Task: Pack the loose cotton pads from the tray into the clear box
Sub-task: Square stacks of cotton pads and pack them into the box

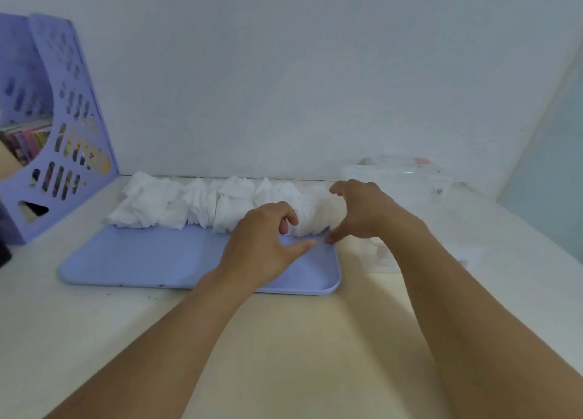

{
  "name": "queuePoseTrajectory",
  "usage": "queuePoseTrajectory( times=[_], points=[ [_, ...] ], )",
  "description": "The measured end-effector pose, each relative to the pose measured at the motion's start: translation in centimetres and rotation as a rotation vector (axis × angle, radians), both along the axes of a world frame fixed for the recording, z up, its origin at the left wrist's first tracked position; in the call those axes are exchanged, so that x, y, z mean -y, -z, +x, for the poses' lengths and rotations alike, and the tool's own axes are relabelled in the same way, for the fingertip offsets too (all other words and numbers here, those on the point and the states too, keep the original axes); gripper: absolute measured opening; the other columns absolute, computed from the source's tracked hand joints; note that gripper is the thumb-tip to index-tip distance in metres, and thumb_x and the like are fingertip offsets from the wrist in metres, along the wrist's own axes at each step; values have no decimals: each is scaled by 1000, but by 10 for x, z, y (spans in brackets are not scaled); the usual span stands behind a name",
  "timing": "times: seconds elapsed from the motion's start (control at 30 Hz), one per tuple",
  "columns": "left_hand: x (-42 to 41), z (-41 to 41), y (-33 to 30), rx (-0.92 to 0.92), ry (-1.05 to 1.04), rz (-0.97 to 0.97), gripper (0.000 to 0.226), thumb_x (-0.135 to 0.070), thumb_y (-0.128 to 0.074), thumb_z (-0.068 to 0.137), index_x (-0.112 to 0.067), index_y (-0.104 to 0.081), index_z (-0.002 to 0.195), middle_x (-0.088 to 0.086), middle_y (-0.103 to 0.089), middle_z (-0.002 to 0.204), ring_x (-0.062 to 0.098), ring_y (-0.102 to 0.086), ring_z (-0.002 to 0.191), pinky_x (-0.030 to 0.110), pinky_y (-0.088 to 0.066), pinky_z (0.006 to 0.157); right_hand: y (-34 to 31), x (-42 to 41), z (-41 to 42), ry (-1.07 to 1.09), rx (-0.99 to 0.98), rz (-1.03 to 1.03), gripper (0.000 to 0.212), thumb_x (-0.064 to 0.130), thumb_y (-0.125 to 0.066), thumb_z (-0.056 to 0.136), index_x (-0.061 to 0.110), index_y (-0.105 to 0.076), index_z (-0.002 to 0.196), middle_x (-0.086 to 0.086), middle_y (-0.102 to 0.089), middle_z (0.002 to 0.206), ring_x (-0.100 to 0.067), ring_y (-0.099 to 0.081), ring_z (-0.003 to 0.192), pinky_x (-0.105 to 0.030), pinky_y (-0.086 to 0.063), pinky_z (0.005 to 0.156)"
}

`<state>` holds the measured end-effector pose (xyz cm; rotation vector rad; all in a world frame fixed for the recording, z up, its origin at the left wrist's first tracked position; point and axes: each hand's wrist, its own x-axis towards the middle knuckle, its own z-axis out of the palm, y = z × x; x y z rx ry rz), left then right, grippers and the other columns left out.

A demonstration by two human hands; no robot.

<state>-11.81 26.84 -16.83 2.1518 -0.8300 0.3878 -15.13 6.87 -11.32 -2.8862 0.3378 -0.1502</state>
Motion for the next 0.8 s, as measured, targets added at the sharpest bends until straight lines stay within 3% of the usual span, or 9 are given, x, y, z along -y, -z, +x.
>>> queuePoseTrajectory(
  times=[0.13, 0.2, 0.27, 0.33, 0.43, 0.53, 0.73, 0.8],
  points=[
    [7, -4, 5, 6, 25, 96, 37, -53, -82, 75, -29, -63, 96, -10, -54, 70, 6, -53, 63, 30, -51, 64, 3, 6, -11, 60, 14, 32, 87, 60, -84, 69, 19, -52, 139, 1, -51, 138, -24, -39, 133, -44, -44, 105],
    [7, -1, 4, -7, 16, 74, 32, -49, -81, 77, -28, -63, 93, -9, -55, 67, 7, -54, 62, 29, -51, 63, 4, 5, -10, 35, 241, 161, 61, 54, -80, 78, 20, -63, 126, 4, -59, 131, -21, -50, 126, -41, -46, 102],
    [6, 2, 6, -46, 8, 27, 25, -45, -81, 80, -28, -63, 85, -6, -58, 62, 11, -57, 61, 22, -48, 60, -1, 2, -7, 33, 606, 236, 22, 31, -68, 89, 20, -72, 107, 4, -70, 112, -21, -64, 106, -35, -52, 91],
    [6, 5, 6, -90, 7, -19, 22, -41, -80, 82, -28, -63, 78, -3, -61, 60, 12, -58, 62, 15, -44, 56, -8, -7, -4, 80, 760, 250, 21, 17, -57, 90, 14, -74, 101, -1, -74, 101, -23, -68, 92, -33, -54, 81],
    [8, 7, 7, -116, 18, -37, 20, -39, -79, 83, -28, -64, 76, -1, -62, 59, 13, -58, 60, 13, -42, 54, 0, -15, 2, 128, 445, 113, 26, 21, -55, 95, 5, -68, 111, -11, -71, 110, -30, -64, 103, -37, -53, 85],
    [9, 7, 8, -116, 36, -2, 18, -38, -77, 85, -28, -64, 77, -3, -63, 61, 7, -55, 57, 12, -38, 54, 12, -16, 8, 152, 163, 7, 35, 37, -52, 99, 8, -60, 117, -9, -66, 121, -31, -60, 115, -40, -46, 93],
    [9, 4, 7, -82, 42, 22, 16, -37, -77, 85, -28, -65, 79, -6, -63, 60, 3, -56, 59, 12, -36, 56, 8, -22, 15, 163, 61, 1, 22, 36, -55, 92, 17, -50, 83, 4, -56, 80, -24, -57, 89, -39, -31, 84],
    [9, 3, 6, -83, 51, 18, 16, -36, -77, 86, -28, -65, 80, -4, -63, 60, 3, -55, 57, 11, -36, 55, 9, -21, 16, 170, 93, 9, 19, 33, -63, 87, 17, -53, 88, 4, -59, 86, -25, -59, 92, -39, -33, 86]
  ],
)
